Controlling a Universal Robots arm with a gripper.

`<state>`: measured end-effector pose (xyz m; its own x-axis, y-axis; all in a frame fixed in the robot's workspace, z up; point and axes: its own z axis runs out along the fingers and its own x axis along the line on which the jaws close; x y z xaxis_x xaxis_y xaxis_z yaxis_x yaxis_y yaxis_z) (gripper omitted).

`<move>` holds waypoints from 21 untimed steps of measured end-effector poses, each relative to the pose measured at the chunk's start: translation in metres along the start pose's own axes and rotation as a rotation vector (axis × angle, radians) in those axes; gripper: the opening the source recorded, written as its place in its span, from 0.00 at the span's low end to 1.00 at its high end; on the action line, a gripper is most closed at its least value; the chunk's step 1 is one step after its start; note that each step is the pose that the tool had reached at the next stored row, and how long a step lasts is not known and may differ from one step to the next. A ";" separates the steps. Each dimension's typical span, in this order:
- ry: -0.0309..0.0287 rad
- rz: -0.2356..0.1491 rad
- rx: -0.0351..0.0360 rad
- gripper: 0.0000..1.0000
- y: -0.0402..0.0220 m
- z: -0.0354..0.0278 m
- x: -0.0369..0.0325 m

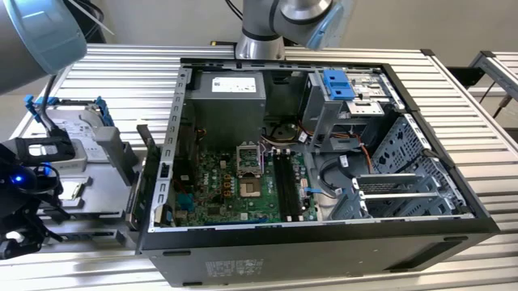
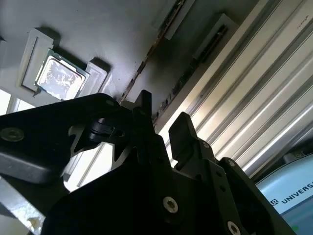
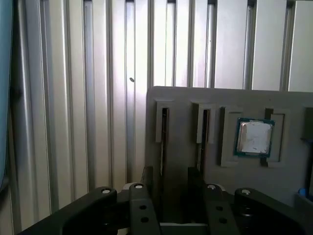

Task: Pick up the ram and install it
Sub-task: 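Pick up the ram and move it above insertion slot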

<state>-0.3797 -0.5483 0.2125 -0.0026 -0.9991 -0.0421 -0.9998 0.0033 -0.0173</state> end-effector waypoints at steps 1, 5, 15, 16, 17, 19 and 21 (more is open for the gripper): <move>0.0000 0.000 0.0000 1.00 0.0004 0.0017 0.0001; 0.0000 0.000 0.0000 1.00 0.0013 0.0089 0.0017; 0.0000 0.000 0.0000 1.00 0.0014 0.0167 0.0031; 0.0000 0.000 0.0000 1.00 0.0014 0.0168 0.0031; 0.0000 0.000 0.0001 1.00 0.0014 0.0168 0.0031; 0.0000 0.000 0.0001 1.00 0.0014 0.0168 0.0031; 0.0000 0.000 0.0000 1.00 0.0014 0.0168 0.0031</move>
<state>-0.3808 -0.5507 0.1955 -0.0027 -0.9991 -0.0421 -0.9998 0.0034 -0.0174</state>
